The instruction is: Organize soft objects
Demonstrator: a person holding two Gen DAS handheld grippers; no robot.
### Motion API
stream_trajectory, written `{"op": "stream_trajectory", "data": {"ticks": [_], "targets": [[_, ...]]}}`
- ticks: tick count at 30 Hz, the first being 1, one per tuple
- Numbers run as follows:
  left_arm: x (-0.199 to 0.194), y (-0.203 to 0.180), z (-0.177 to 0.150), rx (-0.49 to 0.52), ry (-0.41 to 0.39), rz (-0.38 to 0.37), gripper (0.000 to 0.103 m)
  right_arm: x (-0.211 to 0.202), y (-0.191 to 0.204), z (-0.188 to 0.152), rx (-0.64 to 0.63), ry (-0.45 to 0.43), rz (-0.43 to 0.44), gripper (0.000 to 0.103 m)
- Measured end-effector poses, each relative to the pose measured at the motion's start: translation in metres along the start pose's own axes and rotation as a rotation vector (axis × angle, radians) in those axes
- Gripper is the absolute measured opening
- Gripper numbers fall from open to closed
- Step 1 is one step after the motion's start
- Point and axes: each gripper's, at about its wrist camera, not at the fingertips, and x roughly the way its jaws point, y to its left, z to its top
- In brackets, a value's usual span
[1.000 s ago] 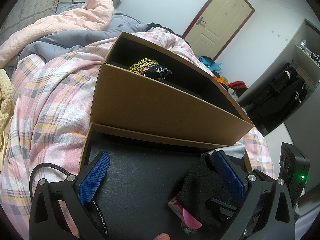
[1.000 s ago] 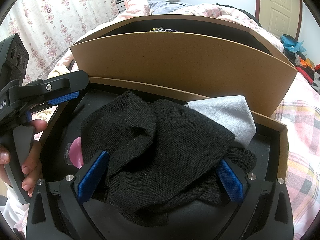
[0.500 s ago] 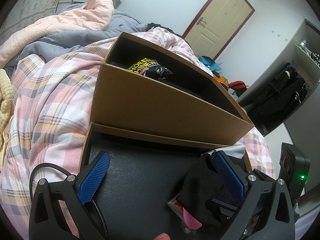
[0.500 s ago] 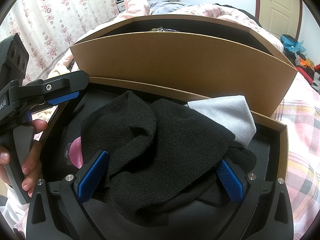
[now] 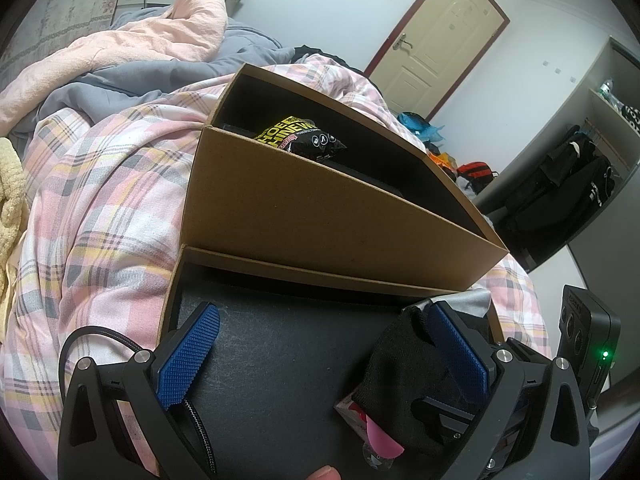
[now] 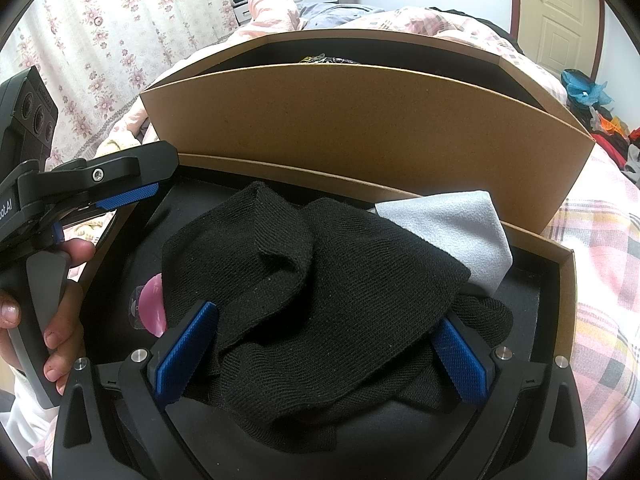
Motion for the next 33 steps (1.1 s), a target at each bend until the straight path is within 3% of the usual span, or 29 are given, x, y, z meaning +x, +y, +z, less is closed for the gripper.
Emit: {"op": "stream_trajectory", "data": {"ticks": [12,15,18,22,25,31,33], "targets": [[-0.004,-0.001,0.0,0.015,0.011,-0.021,0.103,0.0,0.001,0.0,-0.003,-0.002,-0.002,0.103],[-0.014,0.004,0.003,-0.027,0.018,-0.119,0.103,-0.001,0.001,-0.001,-0.004,-0.005,-0.002,0.103],[-0.041,-0.002,0.01,-0.035,-0.039,-0.199,0.103,-0.001,0.002,-0.001,-0.006,-0.005,-0.007,0.103],[-0.075,-0.025,0.027,0.093,-0.16,-0.081,0.103,-0.002,0.003,-0.003,-0.008,-0.008,-0.012,0.103],[-0.079,-0.036,0.049,0.154,-0.165,-0.023,0.103,-0.002,0.003,-0.003,-0.008,-0.009,-0.012,0.103],[-0.043,-0.041,0.106,0.139,-0.012,0.014,0.103,-0.003,0.004,-0.004,-0.01,-0.01,-0.017,0.103],[-0.024,-0.046,0.123,0.131,0.028,0.07,0.103,-0.003,0.003,-0.004,-0.01,-0.01,-0.017,0.103]]}}
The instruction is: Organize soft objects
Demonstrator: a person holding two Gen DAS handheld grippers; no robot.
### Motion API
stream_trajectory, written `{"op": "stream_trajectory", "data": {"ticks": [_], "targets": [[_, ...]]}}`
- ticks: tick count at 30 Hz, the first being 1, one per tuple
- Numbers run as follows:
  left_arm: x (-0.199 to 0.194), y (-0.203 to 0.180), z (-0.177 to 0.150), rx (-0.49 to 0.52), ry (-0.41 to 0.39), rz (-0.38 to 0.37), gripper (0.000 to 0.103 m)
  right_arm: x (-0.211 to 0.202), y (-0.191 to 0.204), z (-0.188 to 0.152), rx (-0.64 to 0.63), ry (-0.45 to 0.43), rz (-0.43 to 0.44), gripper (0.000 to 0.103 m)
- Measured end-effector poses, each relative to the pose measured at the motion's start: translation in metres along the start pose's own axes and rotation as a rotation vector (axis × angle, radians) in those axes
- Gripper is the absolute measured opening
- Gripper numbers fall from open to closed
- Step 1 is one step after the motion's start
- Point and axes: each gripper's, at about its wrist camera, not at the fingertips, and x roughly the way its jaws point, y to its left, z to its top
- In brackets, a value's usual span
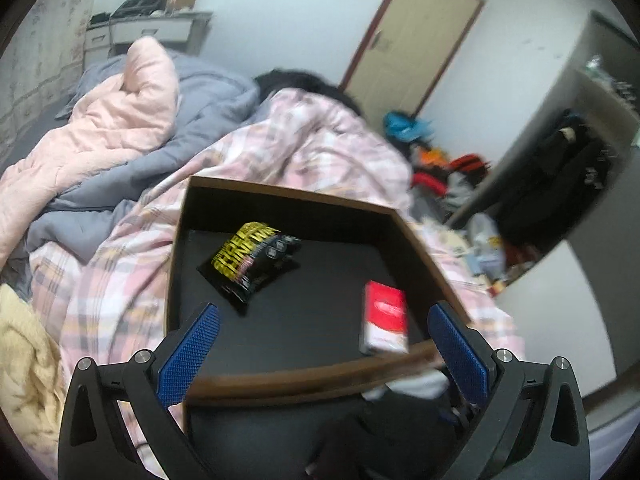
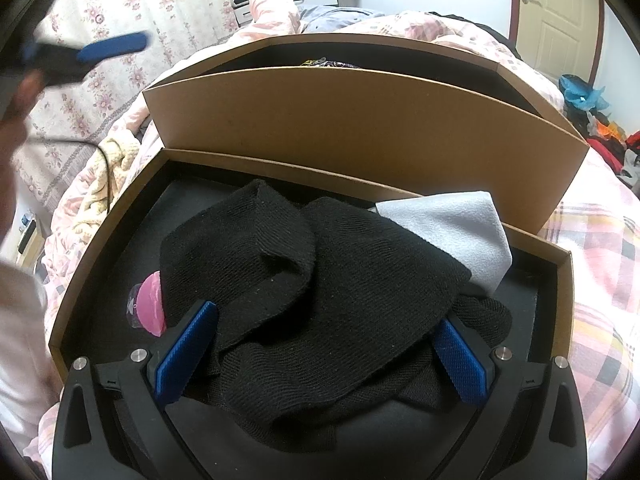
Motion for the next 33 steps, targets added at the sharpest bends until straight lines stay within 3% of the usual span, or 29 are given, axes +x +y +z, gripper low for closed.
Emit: {"op": "stream_trajectory", "data": {"ticks": [2,5,7,9,10,19,23,26,29,33], "targets": [[0.022,-0.006,0.018,0.024,0.042,0.066,0.103,0.0,0.0,0.0,0.0,0.0,0.0,0.103],[0.058,-0.013,0.034,0.078,0.129,0.086,0.102,0.0,0.0,0.0,0.0,0.0,0.0,0.103],[0.086,-0.014,0.041,0.097,0.236,0.05,0.094,0.0,0.0,0.0,0.0,0.0,0.0,0.103],[0.108,-0.012,0.043,0.084,0.321,0.035,0.07,0.0,0.0,0.0,0.0,0.0,0.0,0.103],[0.117,-0.01,0.044,0.077,0.352,0.05,0.066,0.0,0.0,0.0,0.0,0.0,0.001,0.103],[0.154,-0.011,0.035,0.194,0.391,0.364,0.065,0.0,0.0,0.0,0.0,0.0,0.001,0.103],[0.156,-0.006,0.037,0.174,0.383,0.406,0.065,0.0,0.0,0.0,0.0,0.001,0.001,0.103],[0.175,0.006,0.037,0.119,0.479,0.436,0.065,0.0,0.0,0.0,0.0,0.0,0.001,0.103],[0.194,0.016,0.028,0.089,0.567,0.418,0.065,0.0,0.0,0.0,0.0,0.0,0.001,0.103],[0.199,0.02,0.018,0.109,0.574,0.419,0.062,0.0,0.0,0.0,0.0,0.0,0.002,0.103]]}}
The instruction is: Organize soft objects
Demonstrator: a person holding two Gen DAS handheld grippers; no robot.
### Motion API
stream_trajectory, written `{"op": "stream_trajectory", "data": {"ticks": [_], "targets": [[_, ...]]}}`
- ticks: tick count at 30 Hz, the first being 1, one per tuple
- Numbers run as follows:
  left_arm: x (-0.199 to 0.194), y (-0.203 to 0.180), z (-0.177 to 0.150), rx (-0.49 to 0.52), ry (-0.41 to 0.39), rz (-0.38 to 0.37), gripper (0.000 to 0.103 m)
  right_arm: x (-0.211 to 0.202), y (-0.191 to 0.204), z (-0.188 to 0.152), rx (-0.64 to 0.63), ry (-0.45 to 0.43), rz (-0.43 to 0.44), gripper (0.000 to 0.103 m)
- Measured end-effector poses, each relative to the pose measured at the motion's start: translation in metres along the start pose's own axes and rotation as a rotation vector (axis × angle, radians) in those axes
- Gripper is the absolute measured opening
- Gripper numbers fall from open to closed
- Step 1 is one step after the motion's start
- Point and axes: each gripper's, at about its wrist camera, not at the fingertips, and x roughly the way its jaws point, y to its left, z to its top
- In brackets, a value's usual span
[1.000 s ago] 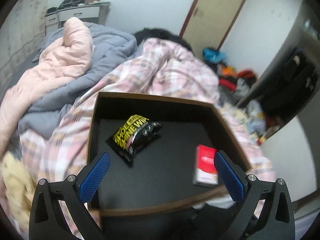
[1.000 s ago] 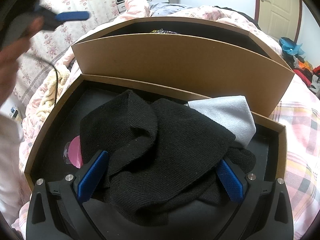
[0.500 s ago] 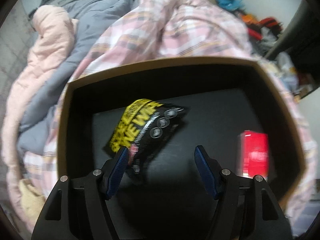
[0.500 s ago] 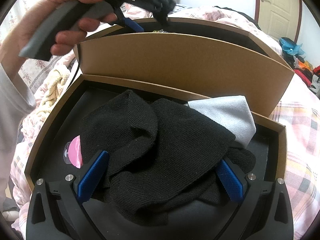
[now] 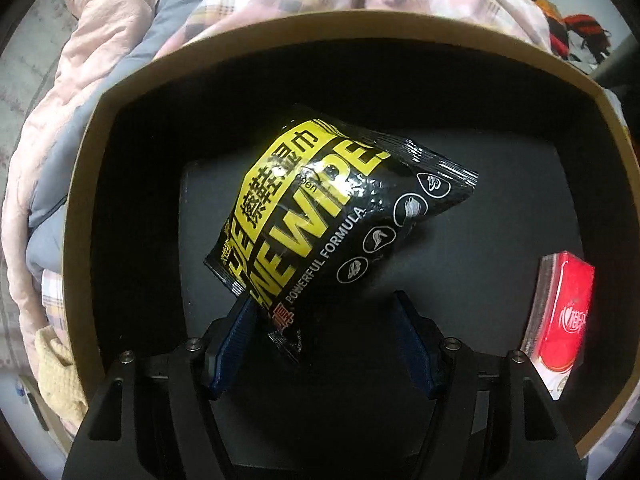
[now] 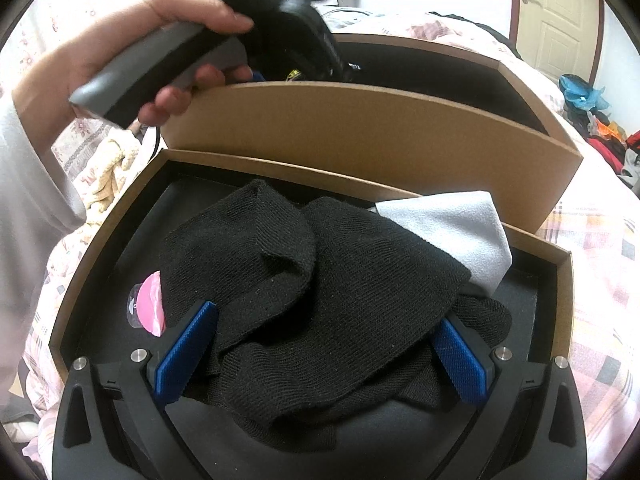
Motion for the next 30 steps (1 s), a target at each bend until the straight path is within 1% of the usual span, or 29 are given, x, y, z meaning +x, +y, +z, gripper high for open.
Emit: {"op": "stream_trajectory", "data": {"ticks": [1,2,3,5,6,9,13,15,19,21,23,25,27,29,30], "targets": [[-0.001,-0.001,-0.002,0.012,-0.014,-0.001,0.048,0.0,0.0,0.0,0.0,0.0,0.0,0.103],[-0.003,-0.001,-0.003,0.027,-0.03,0.001,0.028,0.0,0.0,0.0,0.0,0.0,0.0,0.103],[-0.005,-0.001,-0.004,0.028,-0.045,-0.009,0.024,0.0,0.0,0.0,0.0,-0.001,0.0,0.103],[-0.007,0.004,-0.006,0.007,-0.069,-0.05,0.02,0.0,0.0,0.0,0.0,-0.001,0.0,0.103],[-0.007,0.004,-0.007,0.007,-0.078,-0.057,0.017,0.0,0.0,0.0,0.0,0.0,0.0,0.103],[-0.013,0.007,-0.012,0.006,-0.109,-0.07,0.012,0.0,0.0,0.0,0.0,0.0,0.0,0.103],[-0.034,0.008,-0.018,0.016,-0.185,-0.082,0.009,0.0,0.0,0.0,0.0,-0.001,0.001,0.103],[-0.05,0.011,-0.022,0.013,-0.235,-0.09,0.003,0.0,0.0,0.0,0.0,0.0,0.001,0.103],[-0.091,0.016,-0.039,0.025,-0.336,-0.152,0.002,0.0,0.0,0.0,0.0,-0.001,0.001,0.103],[-0.11,0.015,-0.039,0.054,-0.389,-0.142,0.002,0.001,0.0,0.0,0.001,0.001,0.002,0.103],[-0.127,0.006,-0.046,0.095,-0.43,-0.131,0.003,0.001,0.0,0.0,0.0,0.001,0.001,0.103],[-0.133,-0.002,-0.039,0.103,-0.451,-0.122,0.003,0.001,0.001,0.0,0.0,0.001,0.001,0.103],[-0.141,-0.007,-0.025,0.092,-0.438,-0.086,0.003,0.001,0.0,0.0,0.0,0.001,0.001,0.103],[-0.132,-0.015,-0.004,0.107,-0.363,-0.022,0.003,0.001,0.0,0.0,0.0,0.002,0.002,0.103],[-0.131,-0.016,0.0,0.107,-0.337,0.0,0.003,0.001,0.001,0.0,0.0,0.0,0.0,0.103]]}}
